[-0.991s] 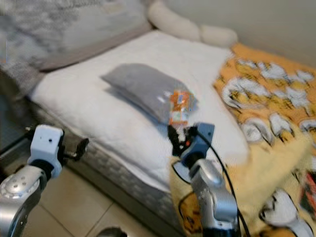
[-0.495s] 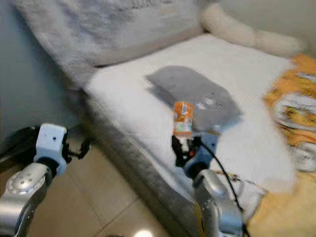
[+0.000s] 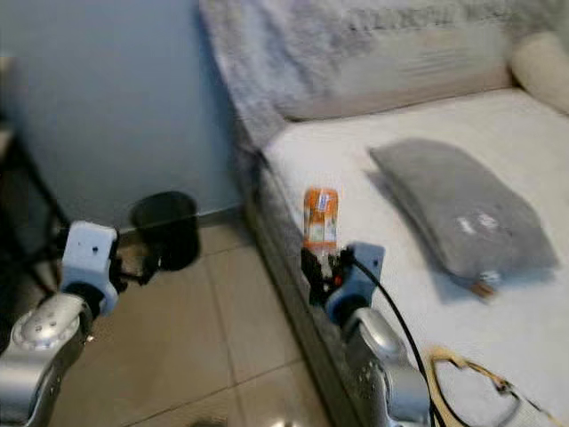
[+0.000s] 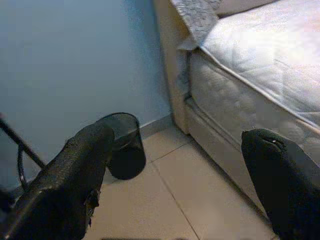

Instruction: Clean up the room

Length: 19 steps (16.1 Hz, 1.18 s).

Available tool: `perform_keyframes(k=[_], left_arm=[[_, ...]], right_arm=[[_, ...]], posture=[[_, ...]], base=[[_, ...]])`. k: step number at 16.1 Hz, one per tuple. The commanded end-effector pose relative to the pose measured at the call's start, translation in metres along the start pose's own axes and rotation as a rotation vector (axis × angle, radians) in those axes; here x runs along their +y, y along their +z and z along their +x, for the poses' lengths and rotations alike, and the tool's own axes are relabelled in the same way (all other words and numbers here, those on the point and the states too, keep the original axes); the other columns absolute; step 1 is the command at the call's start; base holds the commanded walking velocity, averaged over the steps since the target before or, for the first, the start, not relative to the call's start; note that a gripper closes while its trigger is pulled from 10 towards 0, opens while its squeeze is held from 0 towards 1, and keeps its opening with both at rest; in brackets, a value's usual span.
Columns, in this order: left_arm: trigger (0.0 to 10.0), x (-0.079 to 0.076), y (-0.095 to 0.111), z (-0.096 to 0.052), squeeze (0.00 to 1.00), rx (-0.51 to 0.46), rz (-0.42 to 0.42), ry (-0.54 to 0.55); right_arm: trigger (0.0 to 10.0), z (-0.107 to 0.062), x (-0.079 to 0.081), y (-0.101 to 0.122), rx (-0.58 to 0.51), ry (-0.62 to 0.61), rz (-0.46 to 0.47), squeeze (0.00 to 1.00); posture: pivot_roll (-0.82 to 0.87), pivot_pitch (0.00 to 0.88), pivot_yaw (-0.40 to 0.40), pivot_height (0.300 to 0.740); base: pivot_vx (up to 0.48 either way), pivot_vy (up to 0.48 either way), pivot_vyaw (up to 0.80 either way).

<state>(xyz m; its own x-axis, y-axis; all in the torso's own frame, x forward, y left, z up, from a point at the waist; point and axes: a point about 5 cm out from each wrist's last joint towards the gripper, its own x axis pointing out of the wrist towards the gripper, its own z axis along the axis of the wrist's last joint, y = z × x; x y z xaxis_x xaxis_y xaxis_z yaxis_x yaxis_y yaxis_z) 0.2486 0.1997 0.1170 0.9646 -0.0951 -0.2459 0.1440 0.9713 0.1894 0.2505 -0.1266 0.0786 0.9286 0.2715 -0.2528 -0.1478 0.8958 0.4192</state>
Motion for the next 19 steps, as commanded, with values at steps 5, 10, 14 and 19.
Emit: perform_keyframes(k=[5,10,14,19], left_arm=[[10.0,-0.002,-0.003,0.002,0.00,0.004,0.001,-0.018],[10.0,-0.004,-0.004,0.003,0.00,-0.004,0.001,-0.032],[10.0,-0.004,-0.003,0.004,0.00,-0.008,0.010,-0.037],[10.0,-0.005,-0.003,0.004,0.00,-0.010,0.016,-0.044]], right_arm=[[10.0,0.003,0.004,0.001,0.002,-0.013,-0.049,0.00],[10.0,0.005,-0.003,0.005,-0.021,-0.072,-0.091,0.00],[10.0,0.004,0.000,0.004,-0.025,-0.047,-0.096,0.00],[10.0,0.005,0.004,0.001,-0.002,-0.010,-0.120,0.00]], posture=[[0.10,0.000,-0.007,0.740],[0.09,0.000,-0.007,0.740],[0.10,0.000,-0.003,0.740],[0.10,0.000,0.001,0.740]], base=[[0.260,0.000,0.48],[0.329,0.000,0.00],[0.358,0.000,0.34],[0.360,0.000,0.80]])
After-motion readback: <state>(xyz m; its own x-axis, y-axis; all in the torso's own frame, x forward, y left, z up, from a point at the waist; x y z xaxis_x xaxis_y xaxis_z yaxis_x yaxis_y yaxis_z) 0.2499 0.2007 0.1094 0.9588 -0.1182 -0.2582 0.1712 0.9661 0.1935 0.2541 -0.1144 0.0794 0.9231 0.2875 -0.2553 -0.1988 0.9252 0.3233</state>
